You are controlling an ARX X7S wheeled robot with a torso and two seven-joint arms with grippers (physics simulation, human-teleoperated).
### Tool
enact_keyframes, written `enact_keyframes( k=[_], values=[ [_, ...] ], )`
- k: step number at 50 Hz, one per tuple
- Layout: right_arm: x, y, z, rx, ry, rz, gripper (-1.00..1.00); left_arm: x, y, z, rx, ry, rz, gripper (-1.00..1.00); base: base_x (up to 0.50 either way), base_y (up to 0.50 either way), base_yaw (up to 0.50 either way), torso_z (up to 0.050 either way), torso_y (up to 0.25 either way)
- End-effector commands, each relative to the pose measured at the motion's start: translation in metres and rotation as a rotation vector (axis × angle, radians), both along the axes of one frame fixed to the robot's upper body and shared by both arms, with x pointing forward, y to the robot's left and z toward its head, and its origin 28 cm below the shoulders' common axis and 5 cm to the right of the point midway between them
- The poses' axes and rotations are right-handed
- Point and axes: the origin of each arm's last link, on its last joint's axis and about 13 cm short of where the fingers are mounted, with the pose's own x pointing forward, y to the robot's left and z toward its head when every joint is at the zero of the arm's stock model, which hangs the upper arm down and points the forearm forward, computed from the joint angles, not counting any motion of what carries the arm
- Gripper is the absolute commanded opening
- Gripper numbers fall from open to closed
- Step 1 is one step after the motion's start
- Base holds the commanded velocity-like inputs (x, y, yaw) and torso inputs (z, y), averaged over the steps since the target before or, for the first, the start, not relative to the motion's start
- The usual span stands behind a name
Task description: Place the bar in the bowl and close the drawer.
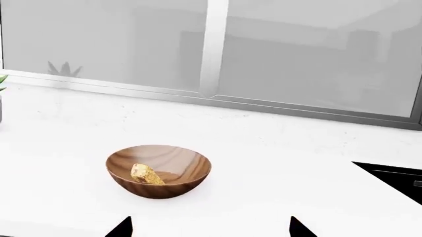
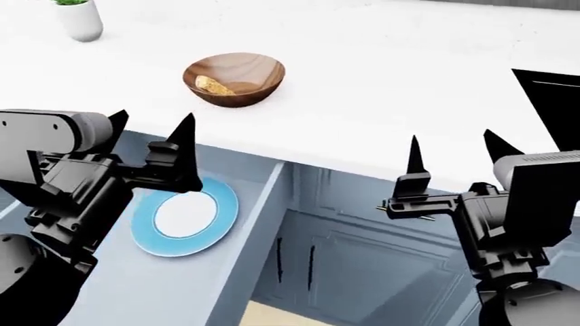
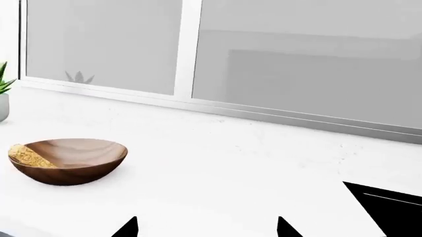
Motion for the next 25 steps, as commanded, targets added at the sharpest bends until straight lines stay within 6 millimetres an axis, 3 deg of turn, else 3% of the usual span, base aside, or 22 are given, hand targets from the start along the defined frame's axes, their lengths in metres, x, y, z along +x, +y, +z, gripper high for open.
enact_keyframes(
  k=[1, 25],
  values=[
    [-0.0024, 0.0033, 0.0018, -0.006, -0.006, 0.006, 1.00, -0.0053, 0.0017, -0.0020, -0.009, -0.001, -0.002, 1.00, 0.00, 0.00, 0.50, 0.000, 0.000],
    [-0.0026, 0.0029, 0.0047, -0.007, -0.008, 0.002, 1.00, -0.0007, 0.0022, -0.0048, -0.014, -0.001, 0.011, 1.00, 0.00, 0.00, 0.50, 0.000, 0.000]
  ],
)
